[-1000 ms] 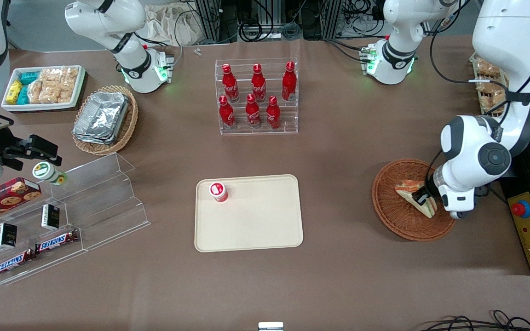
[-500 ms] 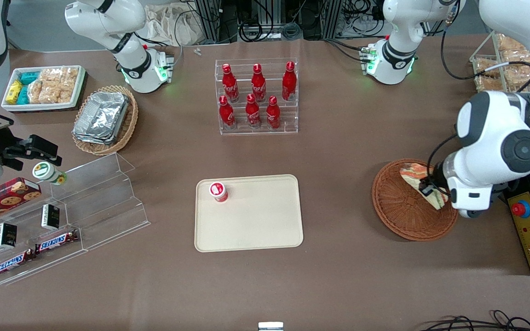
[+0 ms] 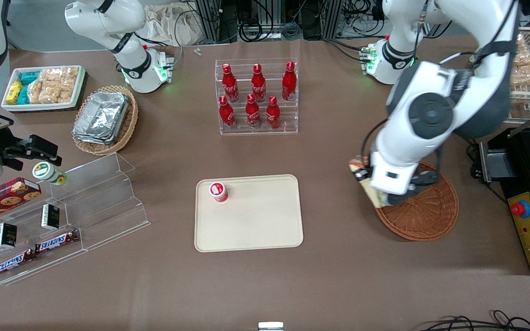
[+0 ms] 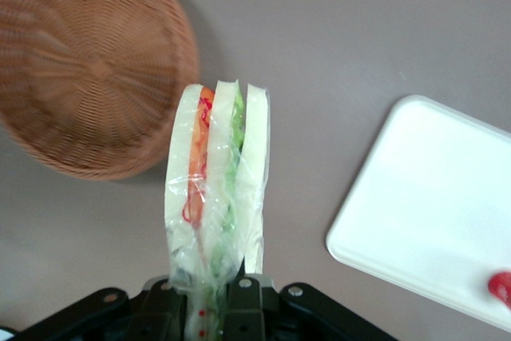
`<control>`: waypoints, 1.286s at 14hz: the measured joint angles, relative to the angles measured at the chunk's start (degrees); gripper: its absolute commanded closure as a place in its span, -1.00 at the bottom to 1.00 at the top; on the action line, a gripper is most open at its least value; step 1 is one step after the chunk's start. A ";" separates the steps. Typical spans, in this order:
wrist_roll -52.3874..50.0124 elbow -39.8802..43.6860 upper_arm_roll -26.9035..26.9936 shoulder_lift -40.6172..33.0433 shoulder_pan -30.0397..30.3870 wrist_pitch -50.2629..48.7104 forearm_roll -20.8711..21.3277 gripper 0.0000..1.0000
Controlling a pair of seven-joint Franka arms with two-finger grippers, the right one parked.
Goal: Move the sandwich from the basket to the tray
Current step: 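Lift the sandwich and carry it with the left gripper to the white tray, then lower the sandwich onto the tray and open the left gripper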
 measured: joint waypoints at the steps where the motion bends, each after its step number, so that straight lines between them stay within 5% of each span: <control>1: 0.00 1.01 0.01 2.35 -2.07 1.84 0.01 1.00; 7: 0.37 3.03 0.13 17.07 -9.25 23.08 0.61 1.00; 15: 13.15 3.95 0.18 25.26 -11.72 26.81 3.06 1.00; 17: 14.40 3.99 0.22 25.44 -11.72 26.78 3.06 0.12; 18: 14.62 4.00 0.25 25.49 -11.72 26.78 3.07 -0.12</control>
